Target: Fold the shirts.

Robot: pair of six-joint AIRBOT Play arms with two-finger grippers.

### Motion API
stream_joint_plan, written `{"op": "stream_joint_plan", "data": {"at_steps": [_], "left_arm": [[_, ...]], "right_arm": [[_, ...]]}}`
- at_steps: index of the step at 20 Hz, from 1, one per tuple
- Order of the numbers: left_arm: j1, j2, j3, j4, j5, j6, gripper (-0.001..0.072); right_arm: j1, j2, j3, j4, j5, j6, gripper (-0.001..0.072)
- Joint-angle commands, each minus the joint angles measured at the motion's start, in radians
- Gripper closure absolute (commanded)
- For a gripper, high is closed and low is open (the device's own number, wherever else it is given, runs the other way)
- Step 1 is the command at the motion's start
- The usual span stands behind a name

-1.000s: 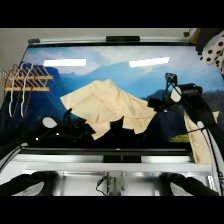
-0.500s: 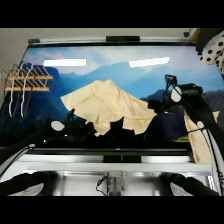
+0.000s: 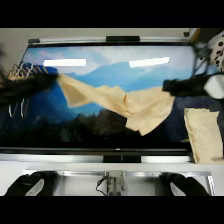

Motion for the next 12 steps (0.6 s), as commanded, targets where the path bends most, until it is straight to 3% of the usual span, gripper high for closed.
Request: {"op": "stream_joint_plan", "data": {"at_steps": [1, 5, 8, 12], "left_arm": [[0.188, 0.195, 0.349, 0.078, 0.077, -0.026, 0.0677], [0.386, 0.305, 0.495, 0.090, 0.066, -0.038, 0.0677], [0.504, 0.343, 0.494, 0.141, -0.065, -0.130, 0.0677], [0.587, 0.344, 0.487, 0.149, -0.261, -0.143, 0.0676]], "right_arm": [[0.001, 0.176, 0.226, -0.124, -0.002, -0.004, 0.0644], [0.001, 0.369, 0.330, -0.167, -0.028, 0.074, 0.0644], [0.001, 0.455, 0.330, -0.161, 0.014, 0.115, 0.0644], [0.001, 0.466, 0.330, -0.163, 0.098, 0.113, 0.0644]]}}
